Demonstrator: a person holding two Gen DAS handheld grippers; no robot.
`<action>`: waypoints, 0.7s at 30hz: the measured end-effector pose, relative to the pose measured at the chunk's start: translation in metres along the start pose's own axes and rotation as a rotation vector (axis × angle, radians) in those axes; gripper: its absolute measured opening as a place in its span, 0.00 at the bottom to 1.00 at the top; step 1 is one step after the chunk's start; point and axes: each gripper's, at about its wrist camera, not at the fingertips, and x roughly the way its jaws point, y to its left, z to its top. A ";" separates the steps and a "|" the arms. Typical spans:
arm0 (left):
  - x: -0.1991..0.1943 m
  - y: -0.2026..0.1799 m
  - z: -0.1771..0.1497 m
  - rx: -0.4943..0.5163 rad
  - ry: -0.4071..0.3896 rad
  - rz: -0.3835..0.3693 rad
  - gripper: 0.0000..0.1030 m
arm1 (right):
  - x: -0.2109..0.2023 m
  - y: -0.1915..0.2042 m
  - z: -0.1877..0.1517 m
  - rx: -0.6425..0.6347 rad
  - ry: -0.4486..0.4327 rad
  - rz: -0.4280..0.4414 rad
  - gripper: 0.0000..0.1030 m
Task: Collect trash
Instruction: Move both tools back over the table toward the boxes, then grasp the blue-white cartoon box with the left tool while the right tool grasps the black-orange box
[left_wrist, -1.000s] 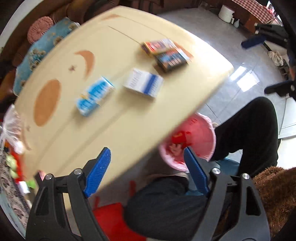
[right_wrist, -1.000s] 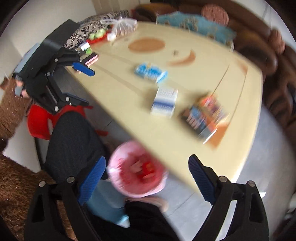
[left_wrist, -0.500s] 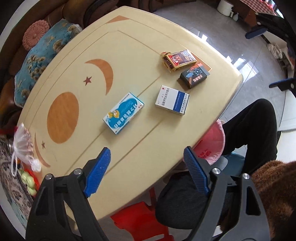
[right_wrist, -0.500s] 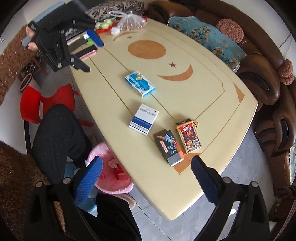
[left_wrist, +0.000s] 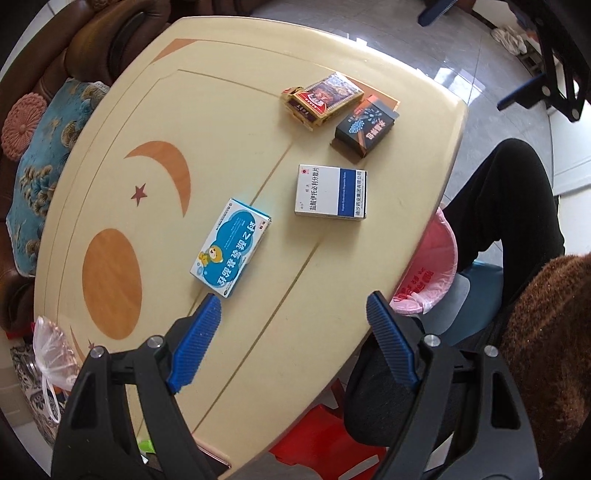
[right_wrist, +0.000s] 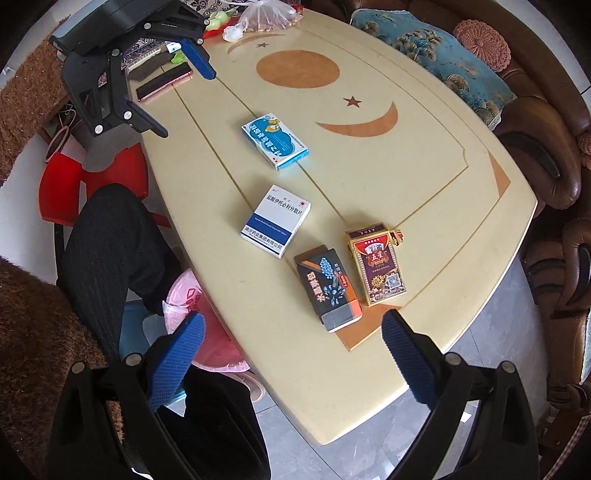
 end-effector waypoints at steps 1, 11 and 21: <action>0.001 0.001 0.001 0.005 0.001 -0.004 0.77 | 0.004 -0.002 0.001 -0.003 0.004 0.003 0.91; 0.032 0.009 0.013 0.074 0.031 -0.012 0.77 | 0.041 -0.012 0.013 -0.031 0.060 0.044 0.91; 0.094 0.042 0.028 0.026 0.082 -0.066 0.77 | 0.087 -0.022 0.021 -0.071 0.151 0.092 0.91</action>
